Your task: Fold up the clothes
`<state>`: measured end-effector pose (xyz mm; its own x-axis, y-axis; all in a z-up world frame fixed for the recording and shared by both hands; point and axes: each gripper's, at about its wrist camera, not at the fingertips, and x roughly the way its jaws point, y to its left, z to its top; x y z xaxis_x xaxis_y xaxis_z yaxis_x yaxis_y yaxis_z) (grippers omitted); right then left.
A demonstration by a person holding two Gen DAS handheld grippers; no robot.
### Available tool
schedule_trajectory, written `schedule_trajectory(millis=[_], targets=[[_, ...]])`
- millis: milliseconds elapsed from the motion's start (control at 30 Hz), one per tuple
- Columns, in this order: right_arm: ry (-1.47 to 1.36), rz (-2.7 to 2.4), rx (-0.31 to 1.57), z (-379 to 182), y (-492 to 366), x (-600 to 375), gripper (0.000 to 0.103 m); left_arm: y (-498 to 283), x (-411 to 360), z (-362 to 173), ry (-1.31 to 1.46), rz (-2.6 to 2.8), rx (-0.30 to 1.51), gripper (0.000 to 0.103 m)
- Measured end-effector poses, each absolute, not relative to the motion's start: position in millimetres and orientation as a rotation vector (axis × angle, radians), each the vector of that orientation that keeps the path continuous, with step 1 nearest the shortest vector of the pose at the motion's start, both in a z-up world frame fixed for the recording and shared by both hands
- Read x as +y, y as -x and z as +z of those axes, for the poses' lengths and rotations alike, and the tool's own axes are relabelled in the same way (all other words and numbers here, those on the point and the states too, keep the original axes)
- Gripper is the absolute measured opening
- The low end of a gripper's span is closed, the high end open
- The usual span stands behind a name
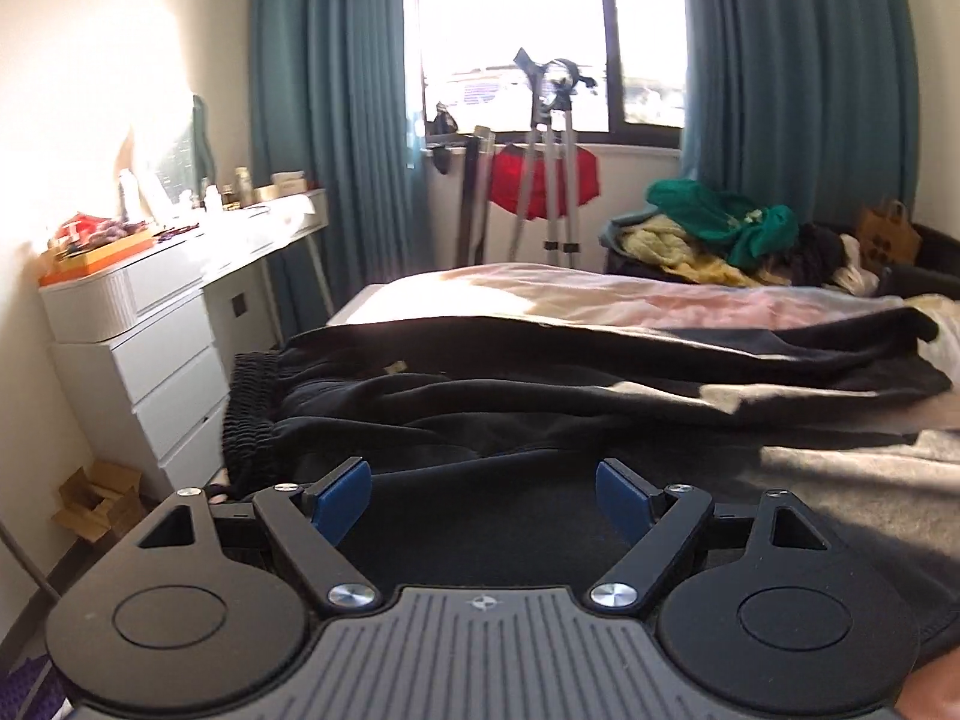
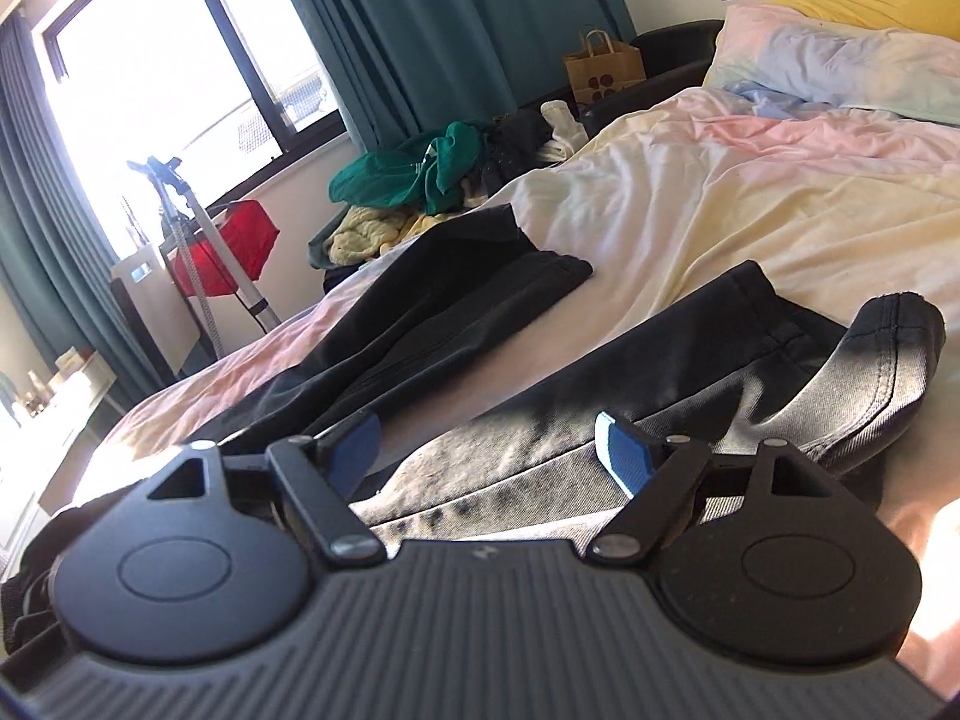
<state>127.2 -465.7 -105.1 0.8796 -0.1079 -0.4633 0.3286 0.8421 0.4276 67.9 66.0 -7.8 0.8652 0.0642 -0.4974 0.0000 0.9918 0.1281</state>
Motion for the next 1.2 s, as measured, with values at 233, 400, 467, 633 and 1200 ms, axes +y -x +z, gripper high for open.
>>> schedule_trajectory(millis=[233, 400, 467, 633, 1200], targets=[[-0.507, -0.262, 0.452, -102, -134, -462, 0.082, -143, -57, -38, -0.257, -0.201, 0.596, 0.077], [-0.482, -0.32, 0.428, -108, -142, -474, 0.082, -212, -144, -60, -0.299, -0.279, 0.585, 0.074], [-0.479, -0.362, 0.415, -114, -145, -481, 0.082, -236, -180, -69, -0.339, -0.315, 0.575, 0.074], [-0.597, -0.492, 0.381, -142, -146, -508, 0.082, -294, -268, -96, -0.43, -0.409, 0.556, 0.065], [-0.793, -0.588, 0.319, -164, -130, -552, 0.082, -349, -477, -181, -0.719, -0.566, 0.457, 0.05]])
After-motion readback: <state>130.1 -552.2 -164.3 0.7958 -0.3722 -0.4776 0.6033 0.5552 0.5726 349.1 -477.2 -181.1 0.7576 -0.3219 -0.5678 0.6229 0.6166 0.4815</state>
